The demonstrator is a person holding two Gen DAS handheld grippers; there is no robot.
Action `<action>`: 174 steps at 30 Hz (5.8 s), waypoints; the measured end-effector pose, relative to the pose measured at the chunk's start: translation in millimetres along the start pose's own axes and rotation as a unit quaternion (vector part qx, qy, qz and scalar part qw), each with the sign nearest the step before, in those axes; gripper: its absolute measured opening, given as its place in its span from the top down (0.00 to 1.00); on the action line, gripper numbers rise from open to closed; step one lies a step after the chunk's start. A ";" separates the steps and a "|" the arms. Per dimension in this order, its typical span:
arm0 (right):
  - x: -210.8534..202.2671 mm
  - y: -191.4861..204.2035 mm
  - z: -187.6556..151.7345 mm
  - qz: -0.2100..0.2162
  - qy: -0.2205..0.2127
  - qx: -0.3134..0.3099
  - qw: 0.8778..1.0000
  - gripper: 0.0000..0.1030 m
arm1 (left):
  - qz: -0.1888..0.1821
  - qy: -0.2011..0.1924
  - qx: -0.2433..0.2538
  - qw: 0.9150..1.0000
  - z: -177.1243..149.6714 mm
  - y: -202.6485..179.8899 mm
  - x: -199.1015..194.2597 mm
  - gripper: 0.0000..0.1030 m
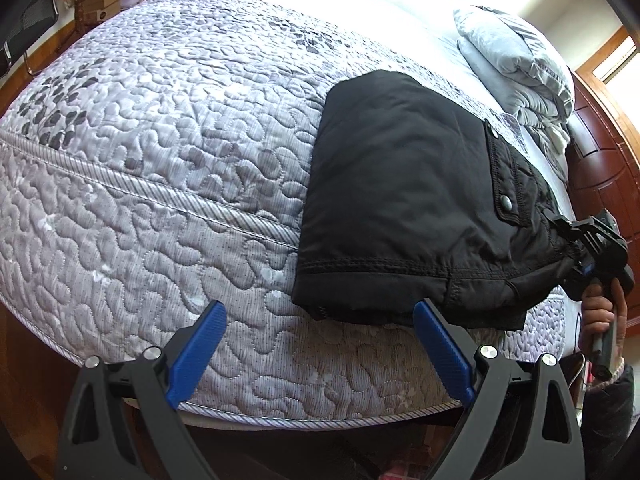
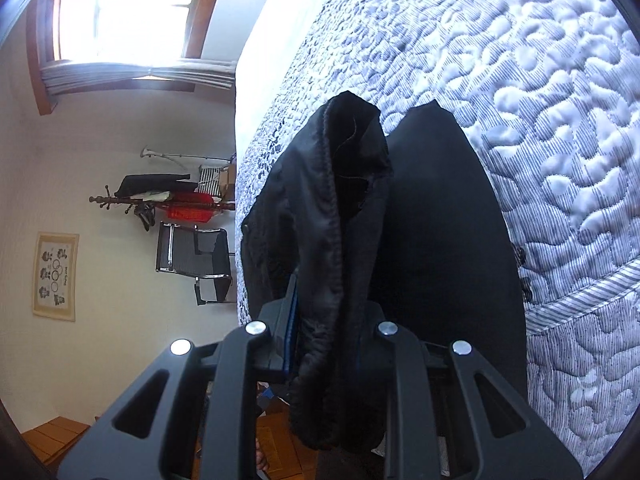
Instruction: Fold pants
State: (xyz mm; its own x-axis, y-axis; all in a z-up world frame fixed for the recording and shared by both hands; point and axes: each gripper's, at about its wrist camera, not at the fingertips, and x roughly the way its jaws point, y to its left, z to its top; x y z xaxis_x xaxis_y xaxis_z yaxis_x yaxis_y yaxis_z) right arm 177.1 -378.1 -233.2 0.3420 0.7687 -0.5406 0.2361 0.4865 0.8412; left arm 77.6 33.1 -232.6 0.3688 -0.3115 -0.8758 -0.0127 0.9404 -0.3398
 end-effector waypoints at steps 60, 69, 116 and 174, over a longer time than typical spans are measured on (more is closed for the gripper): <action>-50.8 -50.6 -58.4 -0.035 -0.005 -0.030 0.999 0.40 | -0.012 0.011 0.003 1.000 -3.1 -11.2 2.8 0.08; -46.1 -44.4 -65.0 -0.056 -0.003 -0.033 0.998 0.66 | -0.013 0.007 0.012 1.000 -3.4 -19.0 0.5 0.08; -87.0 -40.9 -46.2 -0.053 -0.036 -0.059 0.996 0.35 | -0.203 0.096 -0.046 0.973 62.2 30.3 17.2 0.08; 16.9 -81.1 37.1 0.061 0.171 -0.066 0.981 0.09 | -0.329 0.277 -0.033 0.902 125.9 0.2 145.7 0.04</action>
State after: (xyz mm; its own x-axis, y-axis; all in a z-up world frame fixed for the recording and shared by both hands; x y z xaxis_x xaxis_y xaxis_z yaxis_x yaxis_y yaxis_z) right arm 197.5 -419.9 -311.2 0.0291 0.9083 -0.4173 0.0849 0.4137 0.9064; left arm 248.4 5.0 -317.1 -0.2053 -0.8369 -0.5074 -0.0223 0.5224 -0.8524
